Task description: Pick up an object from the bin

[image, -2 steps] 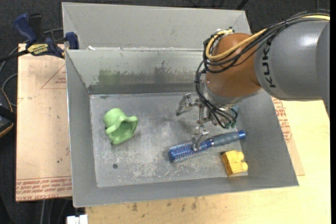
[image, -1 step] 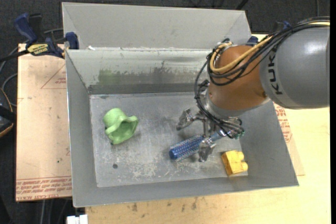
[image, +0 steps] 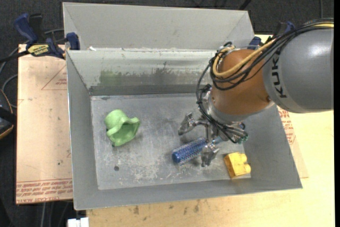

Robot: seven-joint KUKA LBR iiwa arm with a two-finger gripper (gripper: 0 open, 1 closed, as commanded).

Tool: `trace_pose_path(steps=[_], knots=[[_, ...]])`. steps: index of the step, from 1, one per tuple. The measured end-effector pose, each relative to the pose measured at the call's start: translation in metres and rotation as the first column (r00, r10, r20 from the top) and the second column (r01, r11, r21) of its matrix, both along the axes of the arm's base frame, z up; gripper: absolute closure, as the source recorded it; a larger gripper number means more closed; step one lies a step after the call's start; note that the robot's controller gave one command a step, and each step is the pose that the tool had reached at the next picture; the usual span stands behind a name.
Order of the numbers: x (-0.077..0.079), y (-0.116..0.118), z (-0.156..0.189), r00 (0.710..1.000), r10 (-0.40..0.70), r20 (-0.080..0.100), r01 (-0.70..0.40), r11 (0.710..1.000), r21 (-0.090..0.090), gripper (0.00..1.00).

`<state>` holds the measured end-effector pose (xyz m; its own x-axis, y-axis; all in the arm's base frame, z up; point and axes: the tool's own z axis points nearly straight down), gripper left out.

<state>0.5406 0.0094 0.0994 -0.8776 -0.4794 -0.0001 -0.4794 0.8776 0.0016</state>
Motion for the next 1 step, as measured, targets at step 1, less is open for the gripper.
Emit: trace_pose_path(steps=[1], knots=[[-0.008, 0.0074, -0.0252, 1.0, 0.016, 0.013, -0.016, 1.0, 0.0, 0.0]])
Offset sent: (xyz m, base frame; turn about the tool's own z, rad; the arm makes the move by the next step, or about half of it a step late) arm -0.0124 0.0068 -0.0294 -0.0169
